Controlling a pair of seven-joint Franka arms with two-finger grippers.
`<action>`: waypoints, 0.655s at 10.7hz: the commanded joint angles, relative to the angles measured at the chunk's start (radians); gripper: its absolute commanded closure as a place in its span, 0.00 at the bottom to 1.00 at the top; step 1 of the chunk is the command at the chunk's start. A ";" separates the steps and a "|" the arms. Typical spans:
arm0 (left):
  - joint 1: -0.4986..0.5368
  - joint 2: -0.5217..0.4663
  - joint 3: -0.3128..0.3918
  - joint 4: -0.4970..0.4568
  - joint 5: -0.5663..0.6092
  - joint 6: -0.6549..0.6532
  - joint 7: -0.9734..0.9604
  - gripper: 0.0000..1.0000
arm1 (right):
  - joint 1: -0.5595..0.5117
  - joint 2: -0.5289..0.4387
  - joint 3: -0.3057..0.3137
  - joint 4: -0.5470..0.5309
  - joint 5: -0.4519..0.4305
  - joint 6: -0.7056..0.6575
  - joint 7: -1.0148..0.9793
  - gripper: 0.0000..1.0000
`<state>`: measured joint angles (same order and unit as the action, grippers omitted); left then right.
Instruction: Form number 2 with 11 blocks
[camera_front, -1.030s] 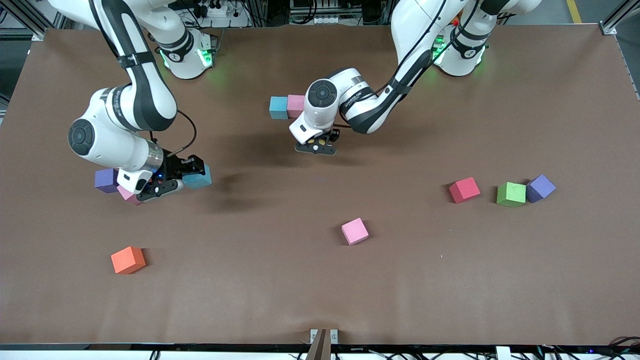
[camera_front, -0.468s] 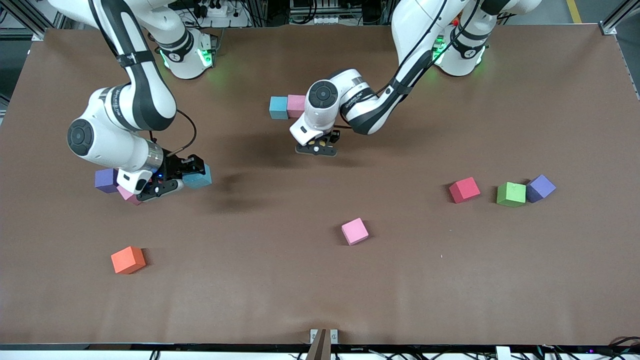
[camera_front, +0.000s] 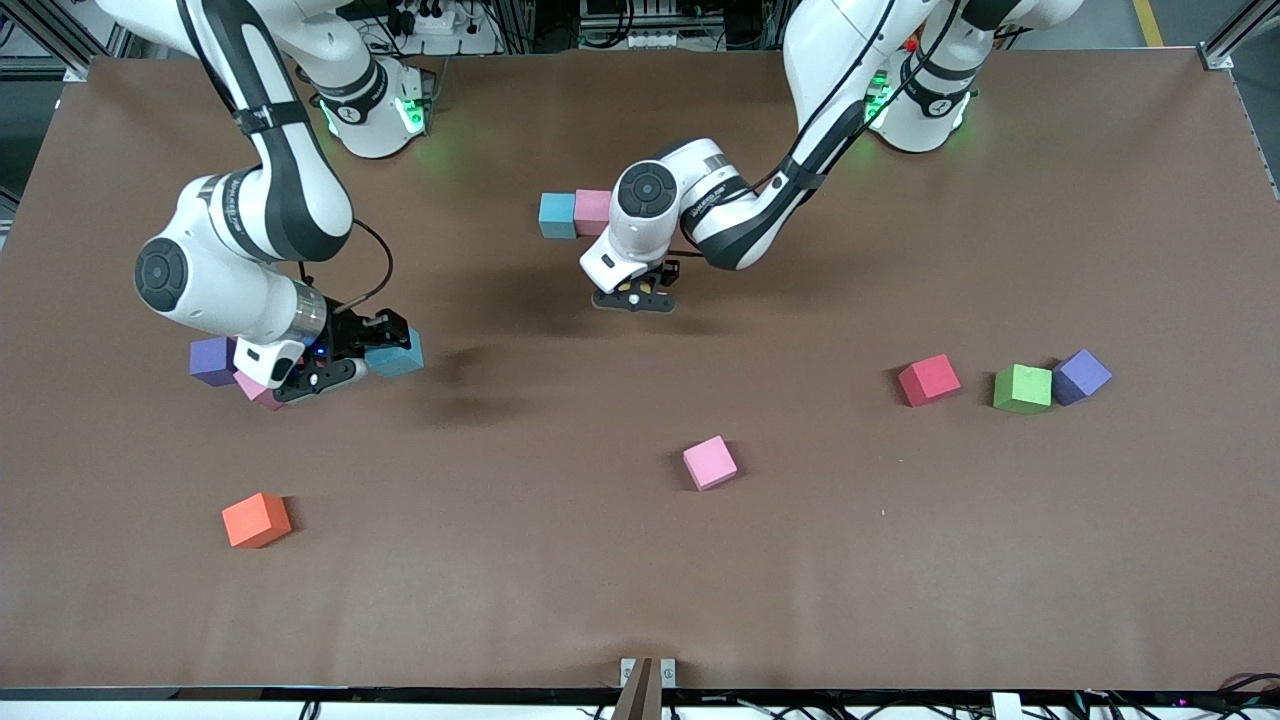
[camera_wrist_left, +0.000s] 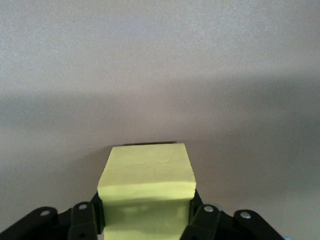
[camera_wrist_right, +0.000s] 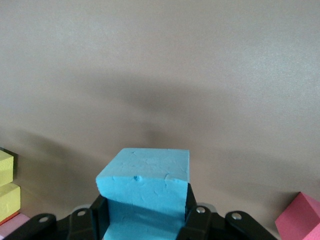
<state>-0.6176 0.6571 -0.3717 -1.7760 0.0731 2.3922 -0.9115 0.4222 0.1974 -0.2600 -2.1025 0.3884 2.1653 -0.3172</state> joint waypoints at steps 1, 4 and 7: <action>-0.036 0.013 0.020 0.029 -0.029 0.005 -0.023 1.00 | 0.001 -0.018 0.001 0.001 -0.034 -0.018 0.017 0.59; -0.039 0.019 0.023 0.026 -0.027 0.005 -0.024 1.00 | 0.001 -0.018 0.001 0.001 -0.039 -0.018 0.017 0.59; -0.039 0.025 0.023 0.026 -0.027 0.004 -0.027 1.00 | 0.001 -0.018 0.001 0.001 -0.039 -0.018 0.017 0.59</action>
<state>-0.6382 0.6738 -0.3620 -1.7667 0.0660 2.3925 -0.9247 0.4222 0.1974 -0.2600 -2.1025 0.3689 2.1651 -0.3172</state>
